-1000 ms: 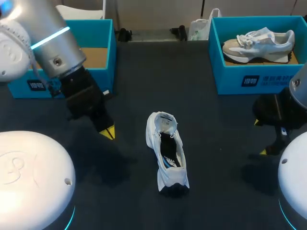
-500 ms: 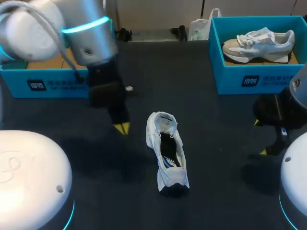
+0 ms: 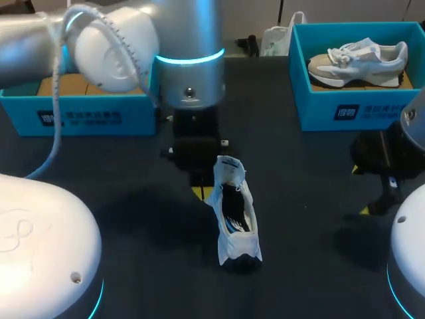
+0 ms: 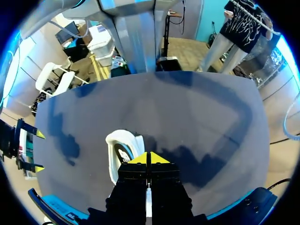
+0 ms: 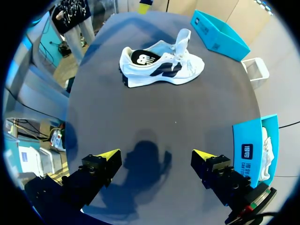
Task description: Take the shoe out of the shoebox, open the shoe tongue, remove and reinsert the insole, then place the shoe into the shoebox
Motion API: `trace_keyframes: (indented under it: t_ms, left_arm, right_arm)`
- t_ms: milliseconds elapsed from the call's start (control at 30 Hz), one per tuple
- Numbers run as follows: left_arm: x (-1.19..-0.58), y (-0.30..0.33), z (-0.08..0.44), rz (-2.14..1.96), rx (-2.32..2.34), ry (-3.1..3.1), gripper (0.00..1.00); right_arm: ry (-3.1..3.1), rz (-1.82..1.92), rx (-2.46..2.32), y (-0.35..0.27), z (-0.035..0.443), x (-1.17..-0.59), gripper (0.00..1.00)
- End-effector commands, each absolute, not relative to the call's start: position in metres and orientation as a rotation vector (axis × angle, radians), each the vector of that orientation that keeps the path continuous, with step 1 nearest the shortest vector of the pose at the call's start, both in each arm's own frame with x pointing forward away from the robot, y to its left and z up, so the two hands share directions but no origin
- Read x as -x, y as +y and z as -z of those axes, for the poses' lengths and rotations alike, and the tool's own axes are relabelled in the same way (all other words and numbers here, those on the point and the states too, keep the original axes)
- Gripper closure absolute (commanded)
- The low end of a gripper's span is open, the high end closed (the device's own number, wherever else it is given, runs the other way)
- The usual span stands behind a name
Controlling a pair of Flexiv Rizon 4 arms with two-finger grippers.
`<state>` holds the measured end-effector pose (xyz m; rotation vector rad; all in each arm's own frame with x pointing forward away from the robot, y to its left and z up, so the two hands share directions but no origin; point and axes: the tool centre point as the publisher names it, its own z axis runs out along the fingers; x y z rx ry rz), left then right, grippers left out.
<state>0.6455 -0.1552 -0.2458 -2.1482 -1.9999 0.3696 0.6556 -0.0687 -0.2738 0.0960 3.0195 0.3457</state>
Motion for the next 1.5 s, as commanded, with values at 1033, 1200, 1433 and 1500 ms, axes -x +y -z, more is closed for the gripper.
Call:
trace_keyframes:
  t_ms: [1033,1200,1433,1500]
  left_arm:
    - [-0.668,-0.198,0.34,-0.159,2.127,-1.956,1.0]
    - [-0.672,-0.195,0.353,-0.084,2.121,-1.969,1.0]
    - [-0.675,-0.193,0.366,-0.052,2.115,-1.943,1.0]
    - [-0.673,-0.192,0.372,-0.038,2.116,-1.929,1.0]
  right_arm:
    - [3.016,-0.344,-0.096,-0.069,0.274,-0.653,0.0]
    - [3.016,-0.344,-0.096,-0.069,0.274,-0.653,0.0]
    - [3.016,-0.344,-0.096,-0.069,0.274,-0.653,0.0]
    - [3.016,-0.344,-0.096,-0.069,0.274,-0.653,0.0]
